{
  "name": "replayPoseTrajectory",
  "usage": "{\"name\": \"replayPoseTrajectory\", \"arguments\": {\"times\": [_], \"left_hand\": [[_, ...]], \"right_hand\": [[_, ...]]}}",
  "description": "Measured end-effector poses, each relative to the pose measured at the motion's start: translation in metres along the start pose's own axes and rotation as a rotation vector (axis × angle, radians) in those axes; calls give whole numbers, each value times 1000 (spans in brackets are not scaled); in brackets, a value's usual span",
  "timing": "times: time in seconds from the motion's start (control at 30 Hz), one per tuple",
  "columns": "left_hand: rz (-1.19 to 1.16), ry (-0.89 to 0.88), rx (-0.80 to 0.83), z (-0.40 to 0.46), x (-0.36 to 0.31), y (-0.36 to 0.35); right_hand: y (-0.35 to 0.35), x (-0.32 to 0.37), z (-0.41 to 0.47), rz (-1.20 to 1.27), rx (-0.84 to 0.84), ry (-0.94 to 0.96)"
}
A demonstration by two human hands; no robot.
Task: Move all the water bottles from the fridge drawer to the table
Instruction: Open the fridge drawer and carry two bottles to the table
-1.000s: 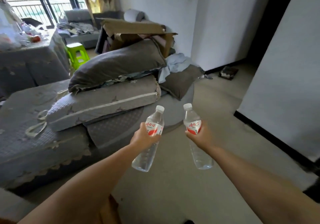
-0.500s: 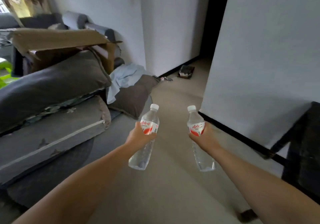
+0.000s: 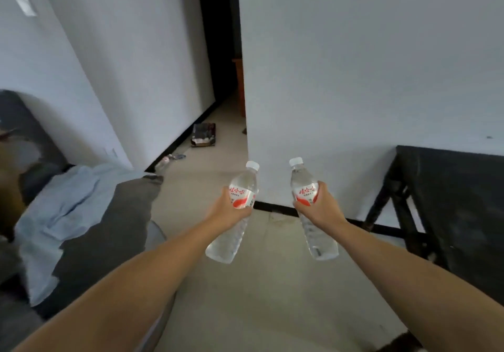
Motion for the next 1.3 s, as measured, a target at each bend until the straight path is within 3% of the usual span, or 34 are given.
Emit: {"name": "replayPoseTrajectory", "arguments": {"times": [0.23,0.43,0.77,1.0,1.3], "left_hand": [[4,-106,165,116,-45,-16],[161,-165,274,202,-95,-65],[238,-375,427,367,-232,-151],[258,-414,525,452,-293,-216],[354,-682,843,543,-409,-336]], "right_hand": [[28,-12,70,45,-104,-144],[65,-45,129,60,-203,-235],[185,-96,285,-12,-373,-316],[235,-128,349,77,-537,-426],[304,-175,387,126,-875,-620]]}}
Point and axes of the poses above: each hand's wrist, its own z-axis towards the middle knuckle, its own y-axis out of the back of the hand, x = y × z, the point moved 1 cm from there along z, towards the middle knuckle, and after that the axes turned 5 degrees about x, right-handed, at the moved point
